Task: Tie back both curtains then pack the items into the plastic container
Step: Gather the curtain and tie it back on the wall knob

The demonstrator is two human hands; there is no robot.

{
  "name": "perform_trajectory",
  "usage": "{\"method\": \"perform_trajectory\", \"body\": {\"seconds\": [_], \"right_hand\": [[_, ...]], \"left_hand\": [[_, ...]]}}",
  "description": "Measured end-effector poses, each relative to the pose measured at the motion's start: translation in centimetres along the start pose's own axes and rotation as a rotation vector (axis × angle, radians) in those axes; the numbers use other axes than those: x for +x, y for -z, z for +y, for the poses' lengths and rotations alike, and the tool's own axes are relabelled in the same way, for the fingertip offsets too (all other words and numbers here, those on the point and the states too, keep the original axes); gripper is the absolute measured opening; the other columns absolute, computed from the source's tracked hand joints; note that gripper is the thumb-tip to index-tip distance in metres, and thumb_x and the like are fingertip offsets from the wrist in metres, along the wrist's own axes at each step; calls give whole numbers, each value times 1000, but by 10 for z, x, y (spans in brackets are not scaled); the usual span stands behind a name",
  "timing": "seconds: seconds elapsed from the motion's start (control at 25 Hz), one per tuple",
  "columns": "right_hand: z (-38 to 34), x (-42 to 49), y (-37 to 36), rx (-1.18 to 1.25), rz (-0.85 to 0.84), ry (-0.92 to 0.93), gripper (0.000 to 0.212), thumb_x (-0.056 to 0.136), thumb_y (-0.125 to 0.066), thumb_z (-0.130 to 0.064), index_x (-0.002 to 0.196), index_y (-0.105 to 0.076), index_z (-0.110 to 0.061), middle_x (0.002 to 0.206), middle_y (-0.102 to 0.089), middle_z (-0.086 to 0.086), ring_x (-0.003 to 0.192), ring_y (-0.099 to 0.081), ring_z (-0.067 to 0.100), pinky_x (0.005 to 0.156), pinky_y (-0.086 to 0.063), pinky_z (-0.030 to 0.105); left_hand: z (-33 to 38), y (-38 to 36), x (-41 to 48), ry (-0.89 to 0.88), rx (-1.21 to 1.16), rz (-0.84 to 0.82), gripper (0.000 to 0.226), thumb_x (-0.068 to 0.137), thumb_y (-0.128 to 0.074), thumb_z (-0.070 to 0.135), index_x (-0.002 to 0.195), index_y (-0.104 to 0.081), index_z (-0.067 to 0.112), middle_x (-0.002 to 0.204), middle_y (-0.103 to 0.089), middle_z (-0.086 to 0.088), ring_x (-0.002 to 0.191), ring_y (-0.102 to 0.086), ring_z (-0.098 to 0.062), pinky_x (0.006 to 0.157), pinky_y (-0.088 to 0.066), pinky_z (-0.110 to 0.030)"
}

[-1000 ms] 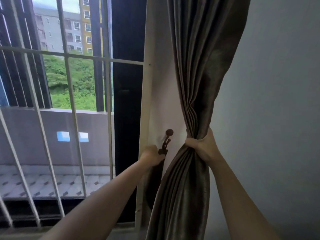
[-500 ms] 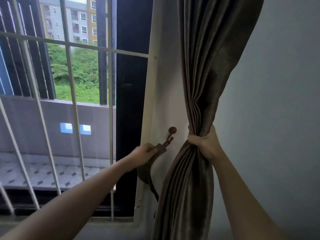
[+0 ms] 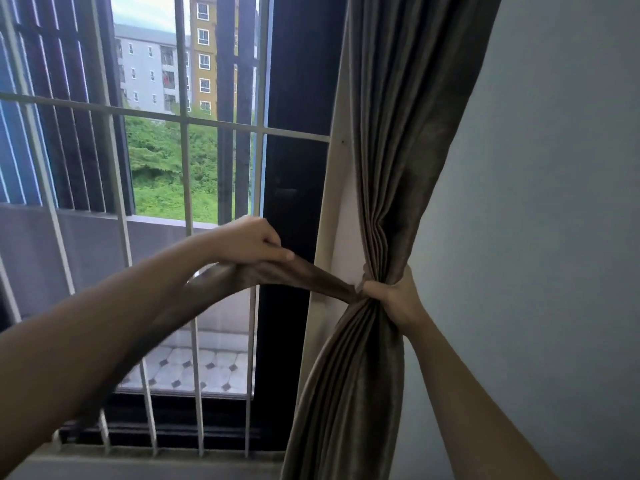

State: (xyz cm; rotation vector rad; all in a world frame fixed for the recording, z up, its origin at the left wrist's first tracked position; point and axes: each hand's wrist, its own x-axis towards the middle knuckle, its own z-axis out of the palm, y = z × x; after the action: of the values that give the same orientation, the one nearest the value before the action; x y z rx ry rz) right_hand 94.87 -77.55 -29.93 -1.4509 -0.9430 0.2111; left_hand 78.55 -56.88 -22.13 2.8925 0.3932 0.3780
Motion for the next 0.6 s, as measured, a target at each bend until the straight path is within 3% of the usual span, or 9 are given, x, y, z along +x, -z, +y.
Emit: {"method": "perform_trajectory", "body": {"seconds": [0.12,0.2,0.32,0.48,0.6], "right_hand": [[-4,2,-30,-28,14,10,67,51,-70,-22,112,-51,0,95,-57,9,88,-59,25,75,-52,35],[-6,3,-45,-34,8,4,67,56,-71,-16,117,-47,3,93,-58,8,83,-60,19,70,-53,24],[-16,0,-61,-11,11,-15,59,66,-68,-5,120,-45,-3,91,-56,1,81,-58,10,58,-47,8],[-24,-6,-73,-20,52,0,59,73,-68,0,125,-41,-10,99,-56,4,89,-59,18,64,-52,13],[-32,-11,-78,-59,63,15,67,68,-73,-14,127,-41,-13,110,-58,10,98,-60,24,78,-56,28]], "left_hand": [[15,6,-16,-47,4,-37,44,87,-57,45,58,-58,12,54,-45,0,49,-40,-11,46,-29,-15],[21,-2,-33,-49,1,-71,42,86,-60,44,55,-51,17,51,-42,4,45,-37,-7,43,-30,-15],[20,-13,-56,17,-170,-120,34,86,-62,40,64,-58,14,56,-50,5,42,-43,0,45,-32,-10],[28,-31,-78,76,-674,-196,31,90,-58,34,81,-64,4,72,-60,-4,65,-57,-11,65,-45,-25],[43,-55,-83,-4,-958,-184,27,92,-56,26,89,-70,3,100,-68,-1,93,-66,-15,85,-50,-25]]}}
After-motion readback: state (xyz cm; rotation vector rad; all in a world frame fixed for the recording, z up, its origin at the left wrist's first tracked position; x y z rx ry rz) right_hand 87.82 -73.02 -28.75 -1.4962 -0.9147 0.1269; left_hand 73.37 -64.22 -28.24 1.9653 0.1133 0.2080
